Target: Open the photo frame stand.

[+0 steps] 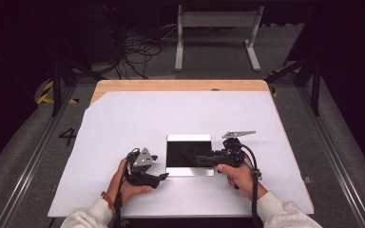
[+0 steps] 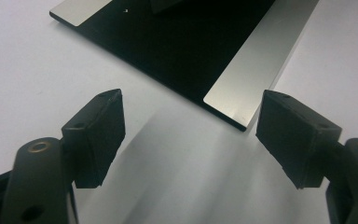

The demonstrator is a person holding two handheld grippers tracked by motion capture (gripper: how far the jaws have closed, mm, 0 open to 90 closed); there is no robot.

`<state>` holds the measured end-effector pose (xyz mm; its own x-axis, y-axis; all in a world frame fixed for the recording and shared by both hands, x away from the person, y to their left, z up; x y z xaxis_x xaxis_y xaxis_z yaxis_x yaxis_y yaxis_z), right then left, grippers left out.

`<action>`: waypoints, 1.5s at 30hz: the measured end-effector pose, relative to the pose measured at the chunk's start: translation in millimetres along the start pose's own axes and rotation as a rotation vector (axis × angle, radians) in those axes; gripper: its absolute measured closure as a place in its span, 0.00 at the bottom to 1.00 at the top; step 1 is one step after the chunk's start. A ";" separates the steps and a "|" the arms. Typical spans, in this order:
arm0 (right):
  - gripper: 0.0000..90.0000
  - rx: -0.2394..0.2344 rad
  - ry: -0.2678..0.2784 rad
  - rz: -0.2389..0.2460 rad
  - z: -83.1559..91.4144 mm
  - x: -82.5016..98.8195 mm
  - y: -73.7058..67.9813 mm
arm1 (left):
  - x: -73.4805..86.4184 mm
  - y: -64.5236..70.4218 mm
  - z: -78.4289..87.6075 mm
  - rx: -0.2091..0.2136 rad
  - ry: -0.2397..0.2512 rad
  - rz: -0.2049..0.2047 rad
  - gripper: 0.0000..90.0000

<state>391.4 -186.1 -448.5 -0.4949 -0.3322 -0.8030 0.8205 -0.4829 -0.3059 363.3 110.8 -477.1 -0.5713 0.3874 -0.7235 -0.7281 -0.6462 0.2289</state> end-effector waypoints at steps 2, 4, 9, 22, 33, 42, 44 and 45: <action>0.56 0.000 0.005 0.016 1.1 -0.7 -1.6 | -3.1 -2.4 -0.8 0.017 -0.001 0.015 0.26; 0.56 0.005 0.004 0.031 1.9 -1.3 -3.2 | -7.2 -4.1 -3.3 0.024 -0.002 0.025 0.26; 0.59 0.006 0.013 0.064 4.3 -2.3 -7.0 | -13.7 -9.3 -12.1 0.031 -0.024 0.048 0.24; 0.61 0.016 0.023 0.161 9.3 -2.2 -16.7 | -26.1 -12.7 -25.9 0.095 -0.058 0.093 0.23; 0.62 0.017 0.035 0.229 12.7 -1.9 -23.4 | -33.0 -7.1 -30.3 0.127 -0.065 0.045 0.30; 0.65 0.011 0.032 0.253 14.8 -2.5 -24.7 | -35.8 -6.7 -24.4 0.086 -0.026 0.016 0.37; 0.65 0.020 0.032 0.264 14.9 -3.0 -24.9 | -37.5 -5.2 -23.8 0.062 -0.017 -0.003 0.37; 0.65 0.026 0.031 0.271 15.1 -3.6 -25.1 | -38.6 -4.3 -23.2 0.043 -0.012 -0.016 0.37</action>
<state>368.3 -185.0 -430.1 -0.2491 -0.4277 -0.8689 0.9142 -0.4001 -0.0651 397.3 83.4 -465.2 -0.5639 0.4051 -0.7197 -0.7526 -0.6108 0.2459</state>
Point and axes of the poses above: each handheld gripper's, and its own axes: z roughly backward along the jaws, x roughly out of its underside, y roughly to its right, the point moved 2 cm from there along -z, roughly forward along the jaws, and after that the axes turned 15 degrees about z, right-handed, at the moved point
